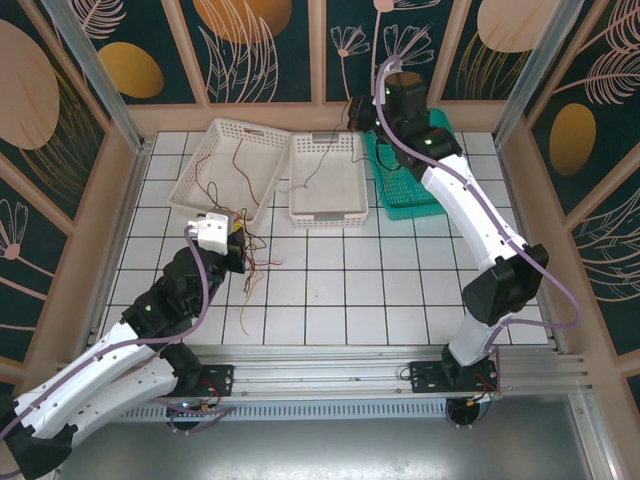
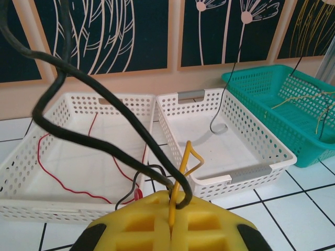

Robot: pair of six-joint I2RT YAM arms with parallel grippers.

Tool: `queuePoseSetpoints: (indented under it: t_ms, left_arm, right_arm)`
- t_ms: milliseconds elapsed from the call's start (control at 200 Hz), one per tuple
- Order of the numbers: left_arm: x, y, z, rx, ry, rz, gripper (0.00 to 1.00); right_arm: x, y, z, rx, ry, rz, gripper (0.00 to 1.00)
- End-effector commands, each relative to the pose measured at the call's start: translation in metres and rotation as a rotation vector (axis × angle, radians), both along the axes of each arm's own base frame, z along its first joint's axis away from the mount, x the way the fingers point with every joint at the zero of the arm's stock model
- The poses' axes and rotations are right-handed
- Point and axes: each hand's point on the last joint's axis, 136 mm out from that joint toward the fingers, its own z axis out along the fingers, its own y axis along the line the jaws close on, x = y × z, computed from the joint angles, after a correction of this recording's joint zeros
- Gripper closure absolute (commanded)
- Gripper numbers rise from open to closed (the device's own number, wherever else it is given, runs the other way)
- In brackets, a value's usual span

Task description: Untangle the cables

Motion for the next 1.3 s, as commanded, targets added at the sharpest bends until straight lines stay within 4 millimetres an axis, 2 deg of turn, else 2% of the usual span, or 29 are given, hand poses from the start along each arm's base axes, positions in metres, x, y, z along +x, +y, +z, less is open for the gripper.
queuePoseSetpoints:
  t_ms: [0, 120, 280, 365, 445, 641, 711, 771, 846, 1081, 1191, 1296]
  left_arm:
    - [0.001, -0.001, 0.007, -0.009, -0.027, -0.006, 1.00]
    - [0.002, -0.002, 0.004, -0.004, -0.020, -0.007, 1.00]
    - [0.001, -0.002, 0.004, -0.002, -0.021, -0.008, 1.00]
    - [0.002, -0.002, 0.004, 0.001, -0.020, -0.008, 1.00]
    - [0.002, -0.002, 0.003, 0.002, -0.019, -0.009, 1.00]
    - [0.001, -0.004, 0.004, 0.000, -0.018, -0.018, 1.00]
    - [0.001, -0.004, 0.003, 0.001, -0.016, -0.020, 1.00]
    - [0.001, -0.005, 0.003, 0.001, -0.015, -0.025, 1.00]
    - [0.001, -0.007, 0.002, 0.002, -0.011, -0.031, 1.00]
    - [0.002, -0.014, 0.001, -0.010, 0.006, -0.059, 1.00]
    - [0.001, -0.021, 0.012, -0.087, 0.014, -0.082, 1.00]
    - [0.002, -0.031, 0.018, -0.186, 0.036, -0.106, 1.00]
  right_arm:
    - [0.012, 0.023, -0.045, 0.003, 0.086, 0.060, 1.00]
    - [0.021, 0.035, -0.073, -0.009, 0.142, 0.082, 1.00]
    - [0.027, 0.048, -0.082, -0.018, 0.148, 0.095, 1.00]
    - [0.033, 0.053, -0.095, -0.030, 0.175, 0.095, 1.00]
    - [0.038, 0.057, -0.113, -0.052, 0.209, 0.097, 1.00]
    - [0.044, 0.058, -0.174, -0.136, 0.328, 0.082, 1.00]
    - [0.042, 0.059, -0.185, -0.157, 0.358, 0.087, 1.00]
    - [0.040, 0.061, -0.182, -0.169, 0.348, 0.091, 0.90]
    - [0.035, 0.062, -0.169, -0.181, 0.308, 0.093, 0.78]
    - [0.007, 0.064, -0.102, -0.082, 0.180, 0.171, 0.55]
    - [-0.021, 0.063, -0.073, -0.009, 0.133, 0.234, 0.52]
    - [-0.065, 0.069, -0.056, 0.110, 0.088, 0.378, 0.49]
